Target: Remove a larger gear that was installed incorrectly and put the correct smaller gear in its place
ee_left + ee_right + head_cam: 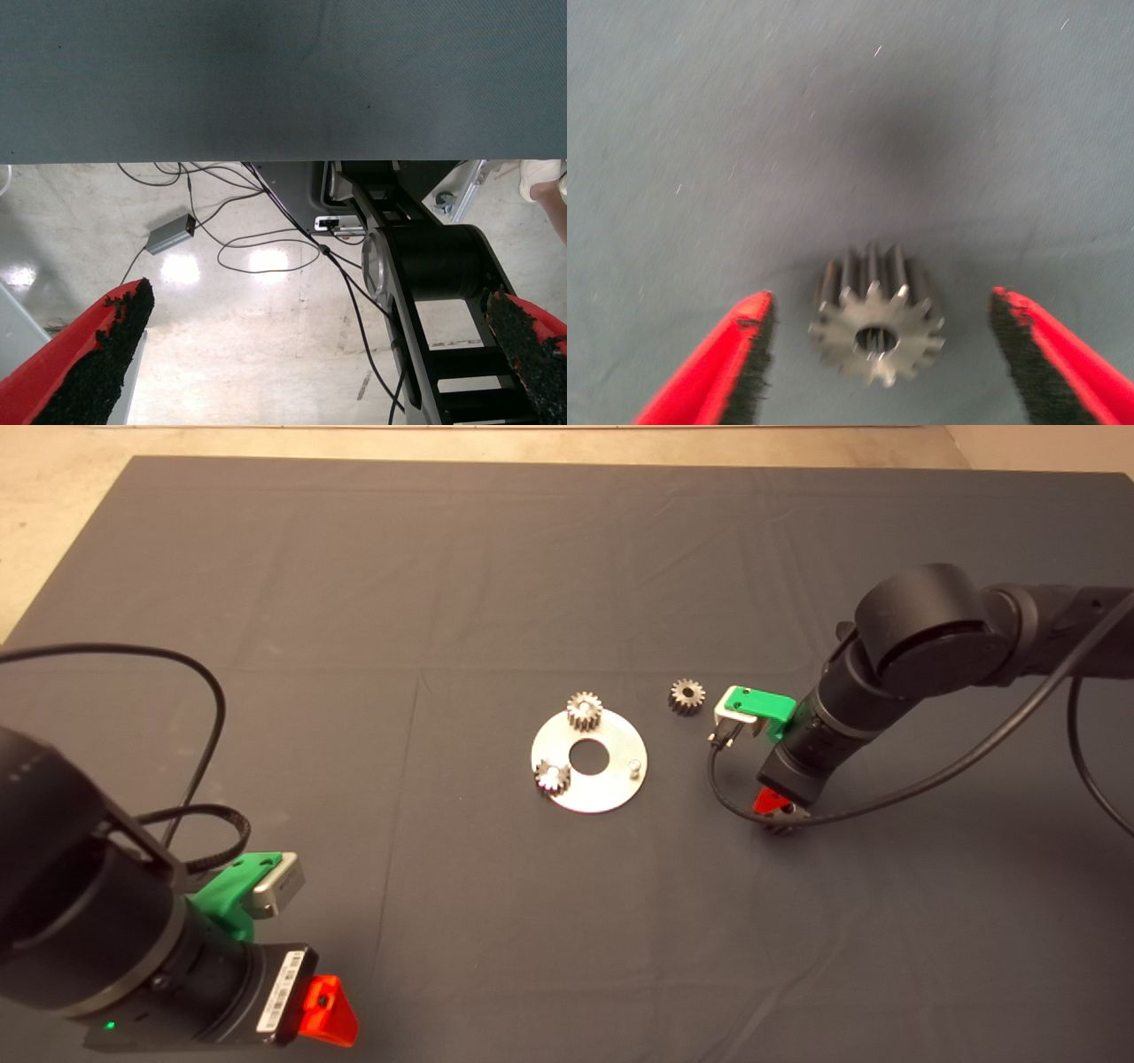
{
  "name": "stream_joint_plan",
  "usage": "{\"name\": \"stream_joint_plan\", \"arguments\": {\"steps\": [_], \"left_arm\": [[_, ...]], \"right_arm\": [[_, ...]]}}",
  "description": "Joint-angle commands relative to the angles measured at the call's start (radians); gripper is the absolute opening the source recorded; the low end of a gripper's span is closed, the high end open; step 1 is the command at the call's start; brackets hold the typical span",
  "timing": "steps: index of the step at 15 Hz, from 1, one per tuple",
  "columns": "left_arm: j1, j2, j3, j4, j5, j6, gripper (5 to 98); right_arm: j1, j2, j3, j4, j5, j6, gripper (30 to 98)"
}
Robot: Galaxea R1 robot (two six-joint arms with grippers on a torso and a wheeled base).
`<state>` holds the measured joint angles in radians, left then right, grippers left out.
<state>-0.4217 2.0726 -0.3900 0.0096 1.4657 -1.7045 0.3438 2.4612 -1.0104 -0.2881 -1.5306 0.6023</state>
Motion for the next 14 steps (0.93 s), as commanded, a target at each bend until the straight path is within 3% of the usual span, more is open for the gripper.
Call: {"name": "stream_joint_plan", "arguments": {"steps": [1, 6, 7, 10, 12, 14], "left_arm": [[-0.011, -0.001, 0.019, 0.001, 0.004, 0.0, 97.6], [-0.011, -0.001, 0.019, 0.001, 0.004, 0.001, 97.6], [-0.011, -0.001, 0.019, 0.001, 0.002, 0.0, 97.6], [-0.011, -0.001, 0.019, 0.001, 0.004, 0.0, 97.6], [-0.011, -0.001, 0.019, 0.001, 0.002, 0.0, 97.6], [-0.011, 0.001, 0.019, 0.001, 0.002, 0.0, 97.6]], "right_arm": [[0.026, 0.063, -0.081, -0.025, -0.127, 0.005, 66.0], [0.04, 0.12, -0.172, -0.025, -0.127, 0.005, 67.3], [0.043, 0.121, -0.176, -0.025, -0.127, 0.005, 71.8], [0.079, 0.12, -0.204, -0.019, -0.127, 0.005, 73.3], [0.092, 0.126, -0.273, -0.012, -0.127, 0.005, 77.5], [0.103, 0.147, -0.316, 0.04, -0.127, 0.005, 77.8]]}}
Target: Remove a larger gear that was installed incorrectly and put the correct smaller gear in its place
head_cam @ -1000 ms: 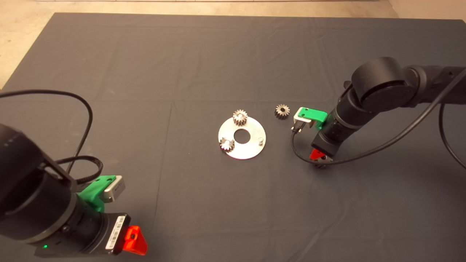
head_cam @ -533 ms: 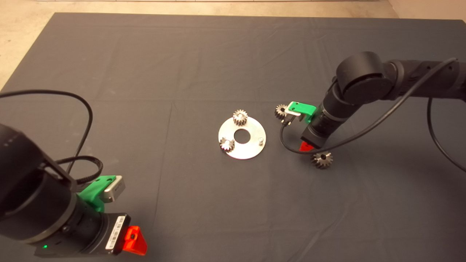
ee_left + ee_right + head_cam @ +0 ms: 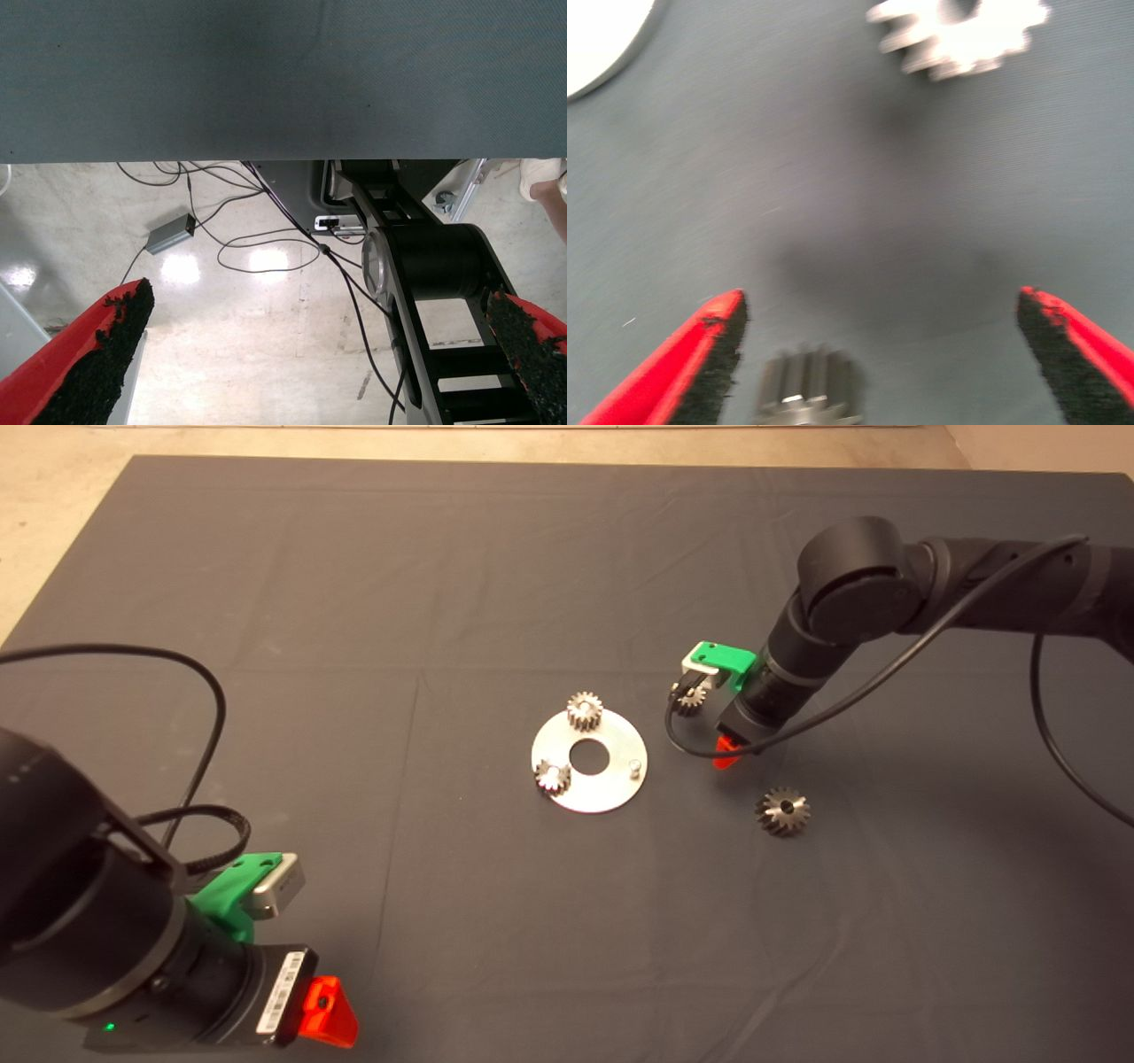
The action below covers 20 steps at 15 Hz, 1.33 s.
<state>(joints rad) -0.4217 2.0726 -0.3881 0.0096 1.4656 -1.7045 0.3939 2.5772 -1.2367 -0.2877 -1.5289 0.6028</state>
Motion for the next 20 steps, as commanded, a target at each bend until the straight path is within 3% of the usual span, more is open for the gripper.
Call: {"name": "stream_joint_plan", "arguments": {"steps": [1, 4, 6, 8, 10, 17, 20], "left_arm": [[-0.011, 0.001, 0.017, 0.001, 0.002, 0.0, 97.6], [-0.011, 0.002, 0.017, 0.001, 0.002, 0.001, 97.6], [-0.011, 0.002, 0.017, 0.001, 0.002, 0.0, 97.6], [-0.011, 0.001, 0.017, 0.001, 0.002, 0.001, 97.6], [-0.011, -0.001, 0.017, 0.001, 0.002, 0.0, 97.6], [-0.011, -0.001, 0.017, 0.001, 0.002, 0.0, 97.6], [-0.011, -0.001, 0.017, 0.001, 0.002, 0.002, 97.6]], "right_arm": [[0.075, 0.034, -0.095, 0.08, -0.129, 0.005, 81.8], [0.119, 0.06, -0.152, 0.152, -0.129, 0.005, 82.7], [0.123, 0.08, -0.152, 0.164, -0.129, 0.005, 87.6], [0.123, 0.087, -0.151, 0.163, -0.129, 0.005, 87.6], [0.119, 0.084, -0.145, 0.157, -0.129, 0.003, 92.2], [0.098, 0.082, -0.15, 0.15, -0.129, 0.005, 92.6], [0.06, 0.085, -0.148, 0.135, -0.129, 0.003, 92.6]]}}
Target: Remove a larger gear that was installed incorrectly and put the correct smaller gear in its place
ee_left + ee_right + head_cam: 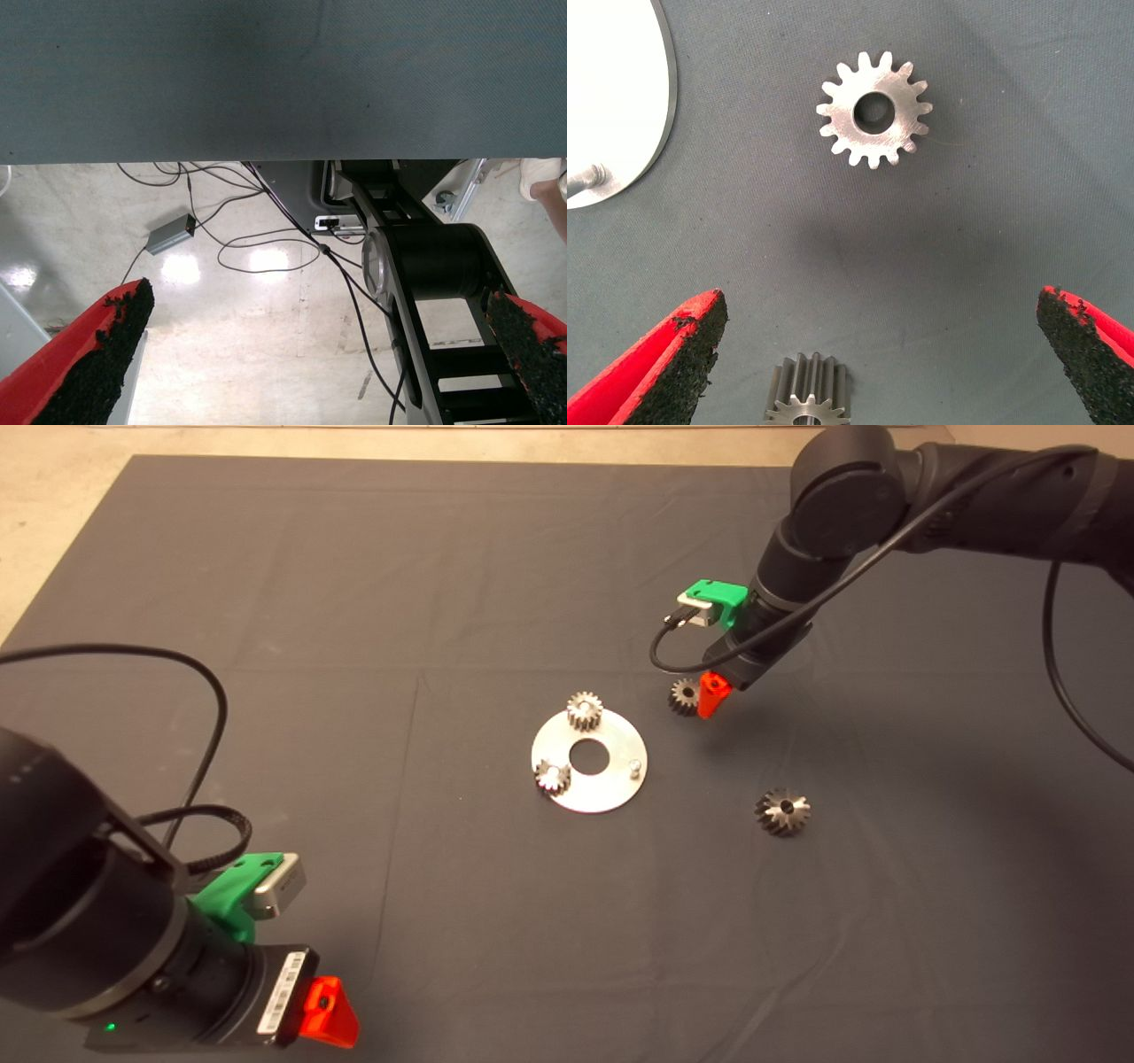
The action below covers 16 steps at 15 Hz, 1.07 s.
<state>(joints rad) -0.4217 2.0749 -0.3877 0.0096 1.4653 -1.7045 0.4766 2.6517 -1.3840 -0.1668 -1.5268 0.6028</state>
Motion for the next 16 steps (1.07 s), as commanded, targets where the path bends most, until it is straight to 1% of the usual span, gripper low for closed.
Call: {"name": "stream_joint_plan", "arguments": {"steps": [1, 10, 11, 12, 14, 15, 16], "left_arm": [[-0.011, -0.003, 0.017, 0.001, 0.003, 0.002, 97.6], [-0.011, -0.002, 0.017, 0.001, 0.003, 0.002, 97.6], [-0.011, -0.002, 0.017, 0.001, 0.003, 0.002, 97.6], [-0.011, -0.002, 0.017, 0.001, 0.003, 0.002, 97.6], [-0.011, -0.002, 0.017, 0.001, 0.003, 0.002, 97.6], [-0.011, -0.002, 0.017, 0.001, 0.003, 0.002, 97.6], [-0.011, -0.002, 0.017, 0.001, 0.003, 0.002, 97.6]], "right_arm": [[-0.027, 0.011, -0.001, 0.0, -0.131, 0.003, 92.6], [-0.053, 0.017, 0.002, -0.132, -0.131, 0.003, 92.6], [-0.056, 0.018, 0.002, -0.15, -0.124, 0.003, 92.6], [-0.058, 0.02, 0.001, -0.159, -0.107, 0.003, 92.6], [-0.059, 0.018, -0.004, -0.166, -0.057, 0.003, 92.6], [-0.058, 0.02, -0.009, -0.175, -0.039, 0.004, 92.6], [-0.058, 0.02, -0.01, -0.177, -0.03, 0.003, 92.6]]}}
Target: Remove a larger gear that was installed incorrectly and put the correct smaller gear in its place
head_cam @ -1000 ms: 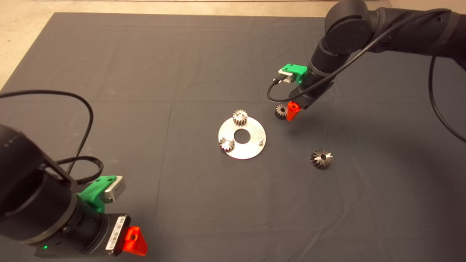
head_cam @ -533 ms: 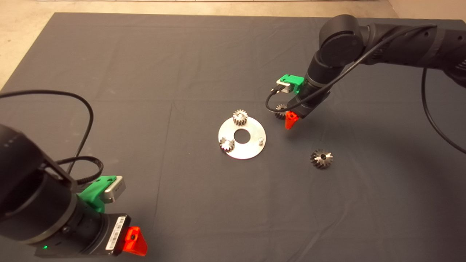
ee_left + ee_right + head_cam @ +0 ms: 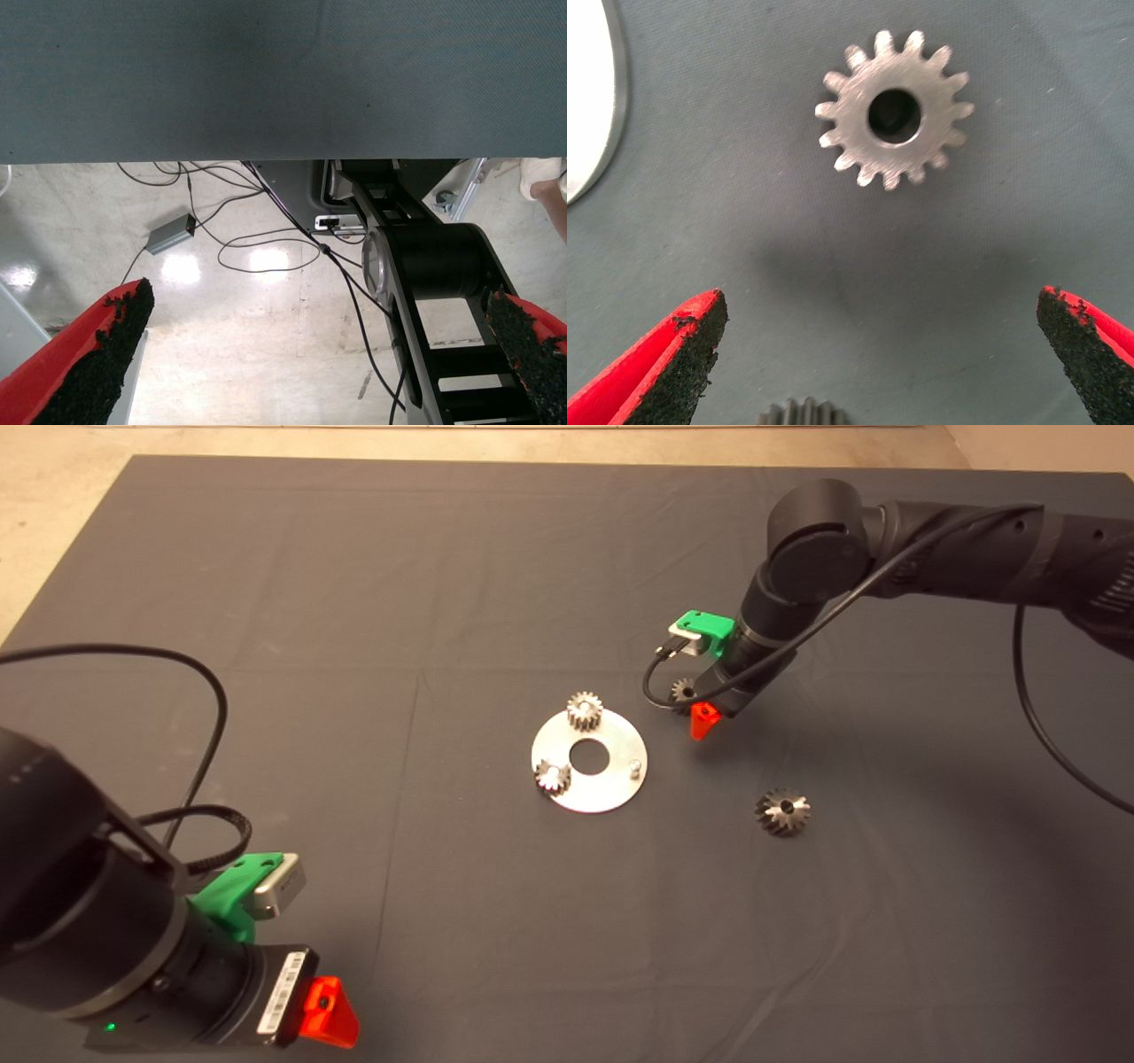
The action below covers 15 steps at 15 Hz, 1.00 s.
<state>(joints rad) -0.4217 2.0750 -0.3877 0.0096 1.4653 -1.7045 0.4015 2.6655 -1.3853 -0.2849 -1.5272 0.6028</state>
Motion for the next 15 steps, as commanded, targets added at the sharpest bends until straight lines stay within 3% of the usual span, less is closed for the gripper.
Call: {"name": "stream_joint_plan", "arguments": {"steps": [1, 4, 9, 10, 15], "left_arm": [[-0.011, -0.003, 0.017, 0.001, 0.003, 0.002, 97.6], [-0.011, -0.003, 0.017, 0.001, 0.003, 0.002, 97.6], [-0.011, -0.003, 0.017, 0.001, 0.003, 0.0, 97.6], [-0.011, -0.003, 0.017, 0.001, 0.004, 0.0, 97.6], [-0.011, -0.003, 0.017, 0.001, 0.005, -0.001, 97.6]], "right_arm": [[0.017, 0.006, -0.009, -0.06, -0.014, 0.005, 92.6], [0.016, 0.004, -0.009, -0.06, 0.047, 0.007, 92.6], [0.017, 0.001, -0.01, -0.062, 0.153, 0.1, 92.6], [0.016, 0.005, -0.01, -0.065, 0.163, 0.104, 92.6], [0.013, -0.009, -0.01, -0.068, 0.162, 0.106, 92.6]]}}
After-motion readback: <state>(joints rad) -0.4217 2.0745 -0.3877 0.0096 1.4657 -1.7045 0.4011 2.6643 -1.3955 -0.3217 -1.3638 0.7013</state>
